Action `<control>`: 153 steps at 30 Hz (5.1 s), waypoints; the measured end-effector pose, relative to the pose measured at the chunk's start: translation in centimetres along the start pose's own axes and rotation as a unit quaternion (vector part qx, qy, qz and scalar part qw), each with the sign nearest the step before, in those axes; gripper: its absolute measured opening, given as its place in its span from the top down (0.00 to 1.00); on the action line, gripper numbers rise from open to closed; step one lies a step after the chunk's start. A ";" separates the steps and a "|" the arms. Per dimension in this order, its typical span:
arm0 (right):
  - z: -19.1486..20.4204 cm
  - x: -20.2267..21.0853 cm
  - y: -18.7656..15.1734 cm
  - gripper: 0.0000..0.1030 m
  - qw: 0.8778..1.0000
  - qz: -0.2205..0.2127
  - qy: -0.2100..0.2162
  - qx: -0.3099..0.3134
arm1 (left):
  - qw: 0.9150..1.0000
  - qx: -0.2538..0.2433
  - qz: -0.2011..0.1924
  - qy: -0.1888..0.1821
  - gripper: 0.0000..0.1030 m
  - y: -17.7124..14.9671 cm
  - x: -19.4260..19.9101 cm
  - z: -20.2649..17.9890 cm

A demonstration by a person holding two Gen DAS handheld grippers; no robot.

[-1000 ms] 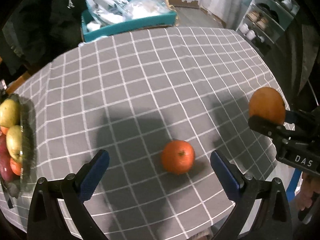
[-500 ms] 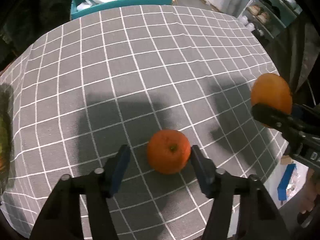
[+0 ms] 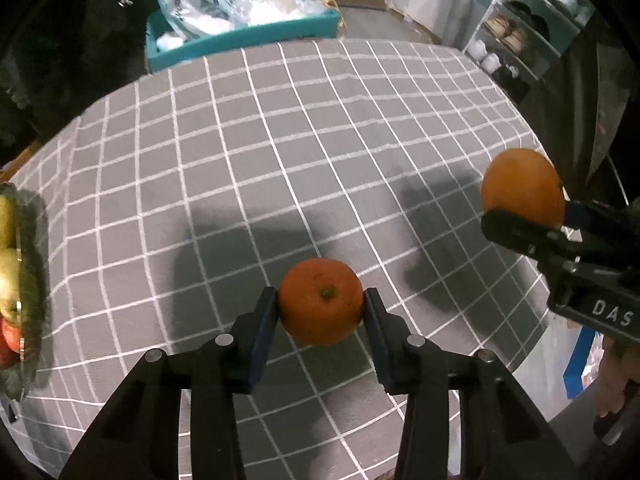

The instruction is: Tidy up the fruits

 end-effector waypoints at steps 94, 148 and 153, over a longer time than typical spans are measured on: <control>33.8 -1.0 8.5 0.36 0.969 -0.045 0.156 0.188 | 0.956 0.260 -0.083 0.108 0.51 -5.6 9.7 30.9; 42.0 0.9 7.5 0.21 0.953 -0.081 0.163 0.243 | 0.920 0.326 -0.143 0.165 0.23 -12.5 19.4 35.2; 40.5 4.5 8.3 0.21 0.952 -0.121 0.148 0.239 | 0.917 0.315 -0.171 0.173 0.22 -11.9 21.7 34.0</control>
Point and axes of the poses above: each gripper's, at about its wrist camera, not at the fingertips, and x roughly against the way its jaws point, z to its left, y to its top, the point moved 1 cm from there along -x, roughly the way its jaws point, and after that the axes turned 3 degrees about -x, right-handed, at the moved point
